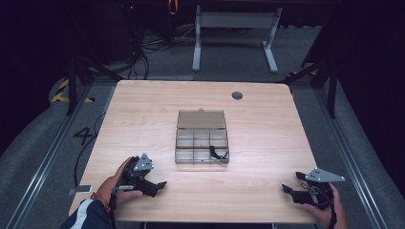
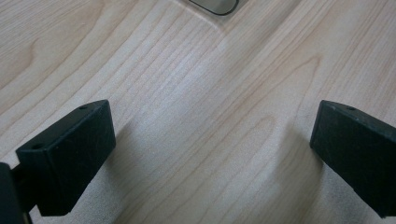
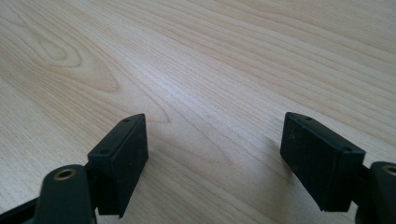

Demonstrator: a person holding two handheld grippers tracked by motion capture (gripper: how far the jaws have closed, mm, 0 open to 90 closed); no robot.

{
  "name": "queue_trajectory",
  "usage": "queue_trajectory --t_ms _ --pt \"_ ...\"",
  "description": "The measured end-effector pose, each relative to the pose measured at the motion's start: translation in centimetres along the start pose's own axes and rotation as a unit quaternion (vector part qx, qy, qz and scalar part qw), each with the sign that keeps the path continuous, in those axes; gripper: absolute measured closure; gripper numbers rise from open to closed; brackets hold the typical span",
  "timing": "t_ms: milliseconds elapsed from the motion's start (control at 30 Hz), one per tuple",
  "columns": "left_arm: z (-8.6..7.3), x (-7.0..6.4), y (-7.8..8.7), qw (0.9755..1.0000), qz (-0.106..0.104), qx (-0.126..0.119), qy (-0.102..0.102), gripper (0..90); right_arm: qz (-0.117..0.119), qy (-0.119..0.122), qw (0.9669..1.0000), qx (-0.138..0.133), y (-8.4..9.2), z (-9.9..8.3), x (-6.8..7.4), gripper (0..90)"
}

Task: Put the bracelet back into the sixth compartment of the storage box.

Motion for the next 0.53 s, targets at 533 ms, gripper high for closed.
queue_trajectory --t_ms 533 --pt "0.00 0.02 0.01 1.0000 0.003 0.000 0.003 0.6 0.000 0.000 1.0000 0.000 0.00 0.00 0.00 23.4"
Point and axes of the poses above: each handheld gripper's, and its own axes: y roughly backward along the jaws, z roughly out of its top, x roughly to its left, the point moved 4 cm from there along -y, roughly forward along the jaws, and after that the axes turned 4 degrees about y, right-handed, at the moved point
